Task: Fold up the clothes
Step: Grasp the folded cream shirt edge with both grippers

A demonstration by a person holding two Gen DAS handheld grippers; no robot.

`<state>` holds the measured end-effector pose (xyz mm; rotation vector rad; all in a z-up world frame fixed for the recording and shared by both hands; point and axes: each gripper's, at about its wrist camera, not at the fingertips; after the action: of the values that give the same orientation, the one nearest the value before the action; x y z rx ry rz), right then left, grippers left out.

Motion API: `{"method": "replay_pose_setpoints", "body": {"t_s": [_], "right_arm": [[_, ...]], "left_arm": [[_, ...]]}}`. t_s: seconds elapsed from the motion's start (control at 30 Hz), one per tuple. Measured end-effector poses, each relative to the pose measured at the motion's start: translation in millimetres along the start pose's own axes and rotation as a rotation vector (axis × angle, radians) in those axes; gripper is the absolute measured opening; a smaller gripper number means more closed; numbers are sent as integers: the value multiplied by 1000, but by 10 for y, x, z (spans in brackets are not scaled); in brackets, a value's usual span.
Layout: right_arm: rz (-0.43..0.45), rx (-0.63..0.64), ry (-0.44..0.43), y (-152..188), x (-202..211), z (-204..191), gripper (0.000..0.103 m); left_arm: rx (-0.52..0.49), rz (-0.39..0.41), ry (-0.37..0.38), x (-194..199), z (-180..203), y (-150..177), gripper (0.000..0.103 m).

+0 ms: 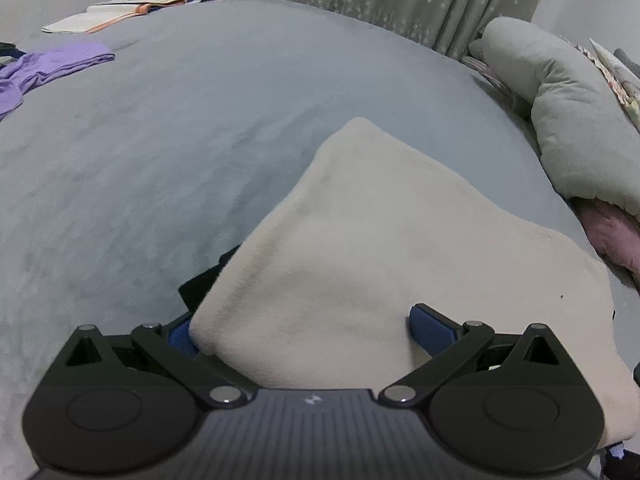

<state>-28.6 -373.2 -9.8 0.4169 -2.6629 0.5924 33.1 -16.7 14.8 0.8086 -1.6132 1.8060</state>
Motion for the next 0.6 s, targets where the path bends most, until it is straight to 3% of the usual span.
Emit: {"method": "replay_pose_setpoints", "body": {"t_s": [0.3,0.53,0.6], "right_arm": [[20,80,25,65,-121,-71,103],[22,143,43,105,-157,-93,102],[24,148,42,106,-146,-66,94]], "left_arm": [[-36,-8,-4,-4,68,-98,97],[-79,17,-24,67,199,-65,67],[-59,24,0,112,185,-46,61]]}}
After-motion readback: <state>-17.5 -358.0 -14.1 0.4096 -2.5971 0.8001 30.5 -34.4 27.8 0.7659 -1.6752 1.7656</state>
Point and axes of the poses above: each gripper's, at about its wrist camera, not at the fingertips, and x roughly against the way its jaws point, z to its right, y to its underside, and after that the axes turned 13 degrees about -x, right-handed
